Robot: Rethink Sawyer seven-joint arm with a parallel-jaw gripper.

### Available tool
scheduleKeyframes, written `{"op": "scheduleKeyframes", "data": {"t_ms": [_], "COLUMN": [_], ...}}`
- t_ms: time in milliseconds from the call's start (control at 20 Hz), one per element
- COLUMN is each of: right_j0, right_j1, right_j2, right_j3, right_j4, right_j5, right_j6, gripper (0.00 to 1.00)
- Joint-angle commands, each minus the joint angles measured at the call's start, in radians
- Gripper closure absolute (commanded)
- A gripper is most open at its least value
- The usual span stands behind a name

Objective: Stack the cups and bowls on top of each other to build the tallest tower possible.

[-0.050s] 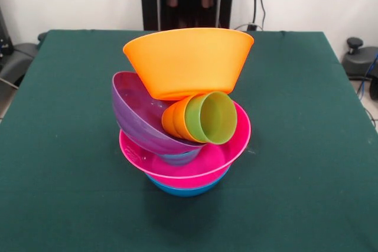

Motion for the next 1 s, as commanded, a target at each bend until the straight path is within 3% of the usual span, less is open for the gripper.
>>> {"op": "scheduleKeyframes", "data": {"t_ms": [50, 250, 450, 700, 1000], "right_j0": [0.007, -0.017, -0.063, -0.113, -0.102], "right_j1": [0.063, -0.014, -0.025, -0.023, -0.079], "right_j2": [0.014, 0.011, -0.044, -0.06, -0.081], "right_j3": [-0.038, -0.089, -0.143, -0.174, -0.191], "right_j4": [-0.056, -0.069, -0.13, -0.174, -0.163], "right_j5": [-0.138, -0.256, -0.345, -0.392, -0.473], "right_j6": [0.501, 0.637, 0.759, 0.781, 0.835], "gripper": [0.0, 0.0, 0.0, 0.0, 0.0]}}
